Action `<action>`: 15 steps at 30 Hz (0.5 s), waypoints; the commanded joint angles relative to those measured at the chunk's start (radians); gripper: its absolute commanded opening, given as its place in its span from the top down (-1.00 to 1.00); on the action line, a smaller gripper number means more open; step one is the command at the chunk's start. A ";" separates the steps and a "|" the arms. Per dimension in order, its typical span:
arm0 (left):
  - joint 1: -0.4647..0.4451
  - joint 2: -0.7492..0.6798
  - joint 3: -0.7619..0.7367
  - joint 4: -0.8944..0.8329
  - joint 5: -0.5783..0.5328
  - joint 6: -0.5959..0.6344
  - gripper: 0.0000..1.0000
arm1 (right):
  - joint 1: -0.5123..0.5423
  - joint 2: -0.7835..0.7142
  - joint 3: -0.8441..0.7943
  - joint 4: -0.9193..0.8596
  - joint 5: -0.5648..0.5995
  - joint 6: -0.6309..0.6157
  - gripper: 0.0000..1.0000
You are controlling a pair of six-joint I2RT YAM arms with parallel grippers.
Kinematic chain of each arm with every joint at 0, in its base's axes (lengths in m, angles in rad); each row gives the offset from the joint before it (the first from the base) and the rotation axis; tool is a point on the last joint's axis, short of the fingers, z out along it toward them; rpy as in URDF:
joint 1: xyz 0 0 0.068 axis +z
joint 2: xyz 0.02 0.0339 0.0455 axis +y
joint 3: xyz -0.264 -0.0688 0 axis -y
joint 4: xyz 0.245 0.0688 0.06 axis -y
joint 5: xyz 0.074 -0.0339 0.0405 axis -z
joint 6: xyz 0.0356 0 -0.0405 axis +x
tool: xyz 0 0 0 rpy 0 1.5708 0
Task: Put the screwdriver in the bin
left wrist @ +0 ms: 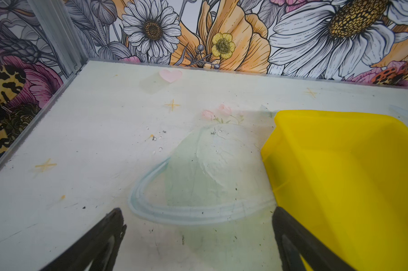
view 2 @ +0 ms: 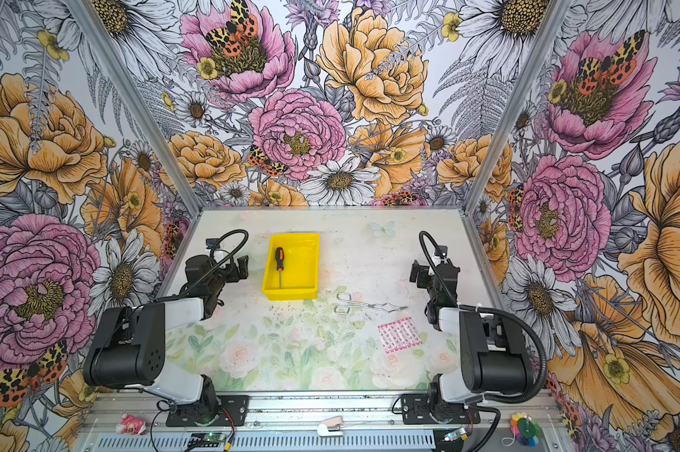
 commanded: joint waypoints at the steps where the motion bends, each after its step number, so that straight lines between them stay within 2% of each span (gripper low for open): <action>1: 0.001 -0.006 -0.013 0.088 0.010 -0.011 -0.97 | 0.015 0.031 -0.024 0.163 -0.024 -0.011 -0.99; 15: -0.010 -0.006 -0.014 0.088 -0.009 -0.005 -0.97 | 0.033 0.029 -0.009 0.129 0.020 -0.019 -0.99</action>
